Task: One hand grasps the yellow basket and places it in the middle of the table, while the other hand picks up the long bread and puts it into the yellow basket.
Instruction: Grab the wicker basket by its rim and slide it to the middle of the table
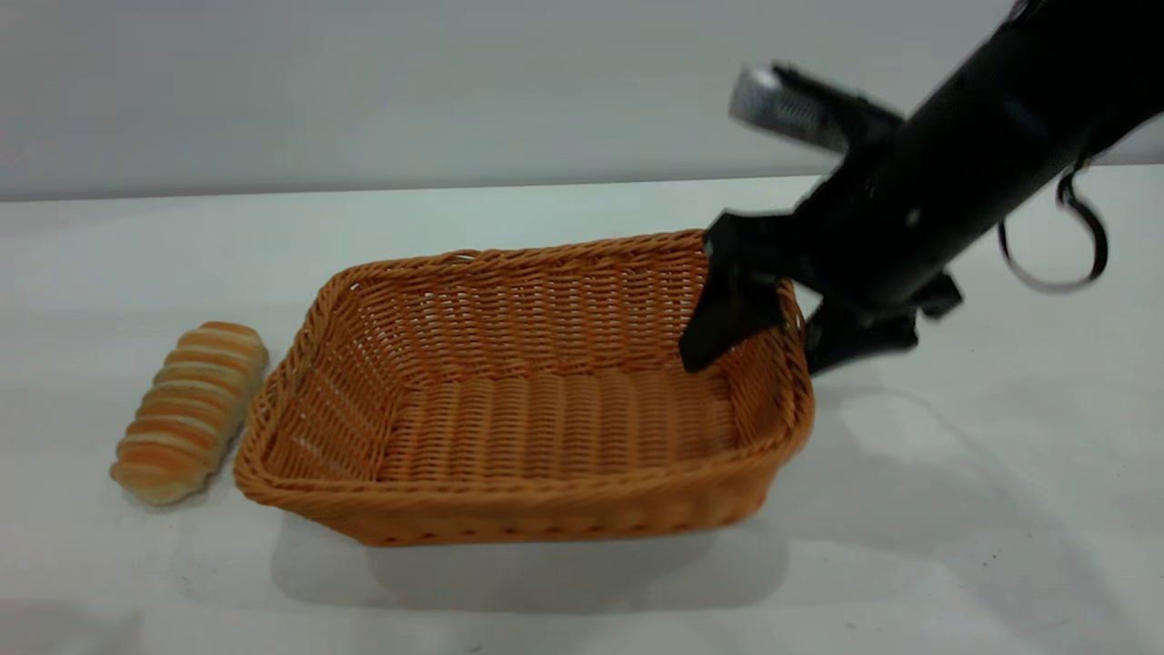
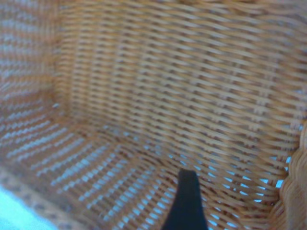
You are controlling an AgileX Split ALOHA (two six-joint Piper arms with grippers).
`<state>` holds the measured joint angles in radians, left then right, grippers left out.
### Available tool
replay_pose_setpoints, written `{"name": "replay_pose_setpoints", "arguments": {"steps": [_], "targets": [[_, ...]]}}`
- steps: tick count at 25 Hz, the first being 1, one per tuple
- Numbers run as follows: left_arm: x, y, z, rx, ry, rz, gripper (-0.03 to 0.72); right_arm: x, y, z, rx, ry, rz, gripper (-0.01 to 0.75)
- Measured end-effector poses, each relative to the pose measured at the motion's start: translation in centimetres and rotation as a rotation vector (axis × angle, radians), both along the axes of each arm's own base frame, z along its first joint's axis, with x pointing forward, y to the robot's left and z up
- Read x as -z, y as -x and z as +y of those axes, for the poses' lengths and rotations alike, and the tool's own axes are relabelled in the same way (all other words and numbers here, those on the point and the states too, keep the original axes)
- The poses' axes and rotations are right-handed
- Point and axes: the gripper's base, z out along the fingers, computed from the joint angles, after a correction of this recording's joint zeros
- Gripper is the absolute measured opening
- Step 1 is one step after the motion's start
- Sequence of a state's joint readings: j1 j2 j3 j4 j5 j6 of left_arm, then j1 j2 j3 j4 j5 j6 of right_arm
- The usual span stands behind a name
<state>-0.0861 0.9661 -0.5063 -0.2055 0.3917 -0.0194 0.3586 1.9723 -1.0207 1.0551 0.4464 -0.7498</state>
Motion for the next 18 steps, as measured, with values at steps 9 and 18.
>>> {"name": "replay_pose_setpoints", "arguments": {"steps": [9, 18], "targets": [[2.8, -2.2, -0.1, -0.011, -0.015, 0.109, 0.523, -6.7, 1.1, -0.6, -0.105, 0.029, -0.177, 0.626], [2.6, -2.7, 0.0, -0.021, -0.017, 0.051, 0.523, -6.8, 1.8, -0.6, -0.161, 0.037, -0.137, 0.598]]}}
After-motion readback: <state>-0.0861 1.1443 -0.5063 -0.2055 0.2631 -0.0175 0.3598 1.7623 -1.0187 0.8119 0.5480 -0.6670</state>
